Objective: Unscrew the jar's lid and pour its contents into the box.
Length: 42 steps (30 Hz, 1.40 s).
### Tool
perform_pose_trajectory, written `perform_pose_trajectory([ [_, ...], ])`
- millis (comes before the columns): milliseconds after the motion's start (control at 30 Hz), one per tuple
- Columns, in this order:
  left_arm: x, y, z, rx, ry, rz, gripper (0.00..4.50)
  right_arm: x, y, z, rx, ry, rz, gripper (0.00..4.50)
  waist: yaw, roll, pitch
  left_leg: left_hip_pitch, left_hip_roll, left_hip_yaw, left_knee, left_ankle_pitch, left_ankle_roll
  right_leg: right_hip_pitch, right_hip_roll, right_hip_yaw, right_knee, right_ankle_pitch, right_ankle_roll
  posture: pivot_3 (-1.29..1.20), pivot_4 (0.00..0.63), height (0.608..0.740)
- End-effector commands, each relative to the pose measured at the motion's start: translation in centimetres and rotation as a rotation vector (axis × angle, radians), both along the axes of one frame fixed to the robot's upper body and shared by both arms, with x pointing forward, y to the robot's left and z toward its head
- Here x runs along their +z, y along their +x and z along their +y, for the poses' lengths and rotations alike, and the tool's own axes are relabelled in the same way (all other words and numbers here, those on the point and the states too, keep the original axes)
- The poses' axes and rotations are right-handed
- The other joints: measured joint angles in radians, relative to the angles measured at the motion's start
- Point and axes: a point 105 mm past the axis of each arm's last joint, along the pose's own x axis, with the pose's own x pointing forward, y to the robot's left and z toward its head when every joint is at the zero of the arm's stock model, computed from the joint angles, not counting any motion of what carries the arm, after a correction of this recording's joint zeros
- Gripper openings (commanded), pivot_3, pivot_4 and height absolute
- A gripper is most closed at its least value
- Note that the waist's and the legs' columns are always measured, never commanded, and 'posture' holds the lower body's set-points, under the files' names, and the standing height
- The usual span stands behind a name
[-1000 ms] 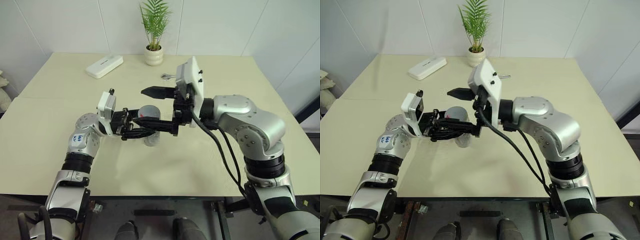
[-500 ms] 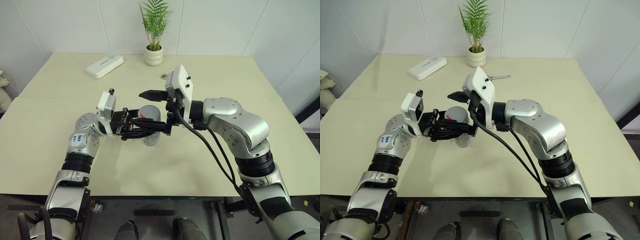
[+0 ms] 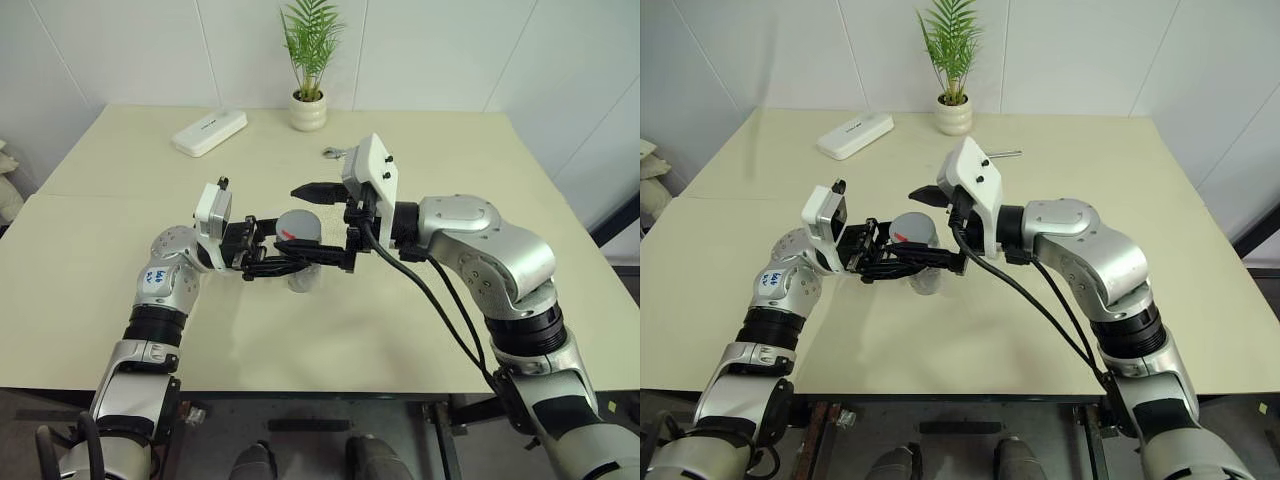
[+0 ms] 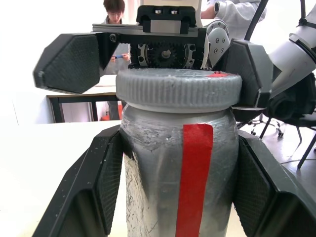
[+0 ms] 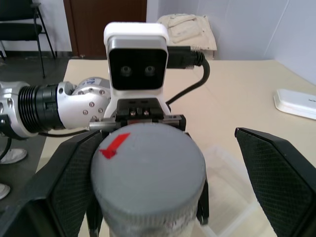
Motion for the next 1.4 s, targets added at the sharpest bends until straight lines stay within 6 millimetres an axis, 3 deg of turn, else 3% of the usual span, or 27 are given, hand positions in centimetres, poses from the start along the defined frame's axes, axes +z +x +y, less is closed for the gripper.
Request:
perform_pose_trajectory([
  [33,0.9,-1.1,0.2,-0.107,0.013,-0.074,2.66,1.1,-0.7,-0.6,0.007,0.014,-0.046,4.5,0.0,0.0,0.0,0.0,0.0,0.0,0.0,0.0,0.0,0.0,0.0,0.0,0.0,0.0,0.0,0.0,0.15,0.74],
  [633,0.9,-1.0,0.2,-0.103,0.018,-0.073,2.66,1.0,-1.1,-1.7,-0.003,-0.014,-0.051,4.5,0.0,0.0,0.0,0.0,0.0,0.0,0.0,0.0,0.0,0.0,0.0,0.0,0.0,0.0,0.0,0.0,0.15,0.74],
  [900,0.9,-0.9,0.2,-0.102,0.02,-0.072,2.66,1.3,-1.8,-1.3,0.03,0.003,-0.046,4.5,0.0,0.0,0.0,0.0,0.0,0.0,0.0,0.0,0.0,0.0,0.0,0.0,0.0,0.0,0.0,0.0,0.15,0.74],
  [1400,0.7,-1.2,0.0,-0.117,0.015,-0.067,2.66,1.3,-0.8,-0.5,0.025,0.004,-0.033,4.5,0.0,0.0,0.0,0.0,0.0,0.0,0.0,0.0,0.0,0.0,0.0,0.0,0.0,0.0,0.0,0.0,0.15,0.74],
])
